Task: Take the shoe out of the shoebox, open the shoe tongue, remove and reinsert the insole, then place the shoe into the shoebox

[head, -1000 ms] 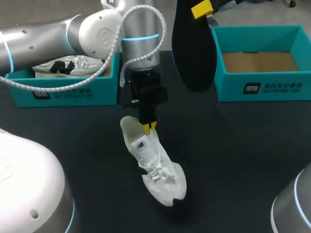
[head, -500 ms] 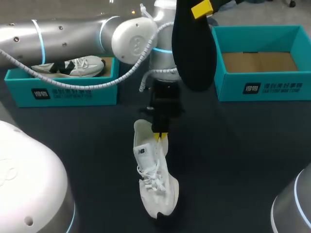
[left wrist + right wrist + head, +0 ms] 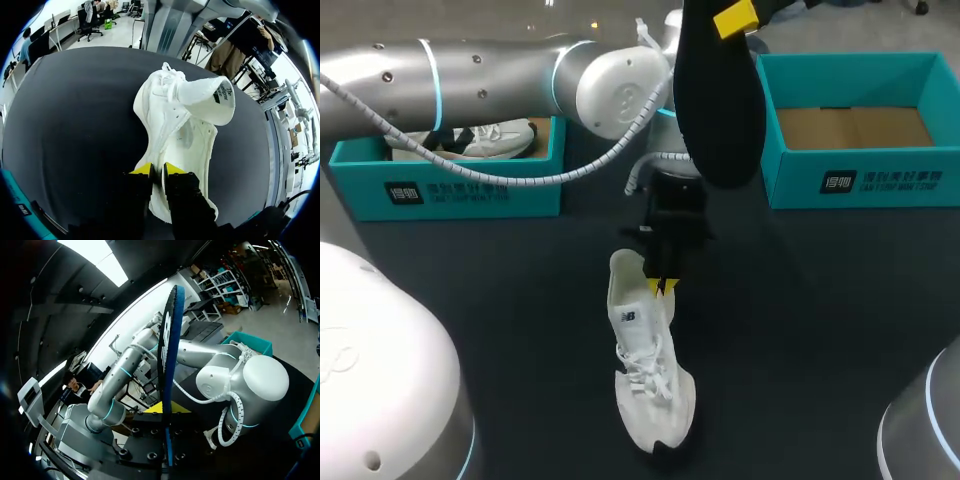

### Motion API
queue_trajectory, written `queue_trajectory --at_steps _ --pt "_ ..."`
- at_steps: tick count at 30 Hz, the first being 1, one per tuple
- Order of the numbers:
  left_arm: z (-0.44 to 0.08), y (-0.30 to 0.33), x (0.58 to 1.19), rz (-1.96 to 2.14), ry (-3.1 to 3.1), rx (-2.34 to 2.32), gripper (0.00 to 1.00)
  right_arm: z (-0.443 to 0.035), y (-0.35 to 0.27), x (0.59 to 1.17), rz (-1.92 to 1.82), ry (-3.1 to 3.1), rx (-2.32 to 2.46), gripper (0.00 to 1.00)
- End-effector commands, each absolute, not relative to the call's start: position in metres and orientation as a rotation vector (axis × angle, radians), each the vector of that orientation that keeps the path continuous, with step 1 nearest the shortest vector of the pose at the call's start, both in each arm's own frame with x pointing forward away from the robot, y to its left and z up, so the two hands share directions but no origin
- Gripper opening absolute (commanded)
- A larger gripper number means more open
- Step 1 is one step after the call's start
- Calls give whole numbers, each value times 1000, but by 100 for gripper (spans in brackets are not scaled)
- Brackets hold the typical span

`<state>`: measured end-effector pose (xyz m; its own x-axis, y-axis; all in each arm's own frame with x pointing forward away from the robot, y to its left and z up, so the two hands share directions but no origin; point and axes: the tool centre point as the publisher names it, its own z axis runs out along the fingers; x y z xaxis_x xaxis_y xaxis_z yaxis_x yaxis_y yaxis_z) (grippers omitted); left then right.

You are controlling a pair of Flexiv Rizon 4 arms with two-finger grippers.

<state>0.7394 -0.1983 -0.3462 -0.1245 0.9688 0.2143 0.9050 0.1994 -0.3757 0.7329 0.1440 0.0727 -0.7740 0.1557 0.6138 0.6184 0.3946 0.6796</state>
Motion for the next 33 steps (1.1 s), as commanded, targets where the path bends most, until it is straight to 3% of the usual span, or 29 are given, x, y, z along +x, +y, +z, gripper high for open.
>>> queue_trajectory --at_steps 1,13,27,33 --pt "-350 -195 735 264 -2110 -1765 100 73 145 735 -1351 -2203 -662 0" --pt "-308 -197 750 1004 -2432 -1570 100 73 145 735 -1351 -2203 -662 0" --pt "-257 -127 770 2234 -2920 -766 100 73 145 735 -1351 -2203 -662 0" --pt "-240 -108 765 2497 -2871 -637 100 73 145 735 -1351 -2203 -662 0"
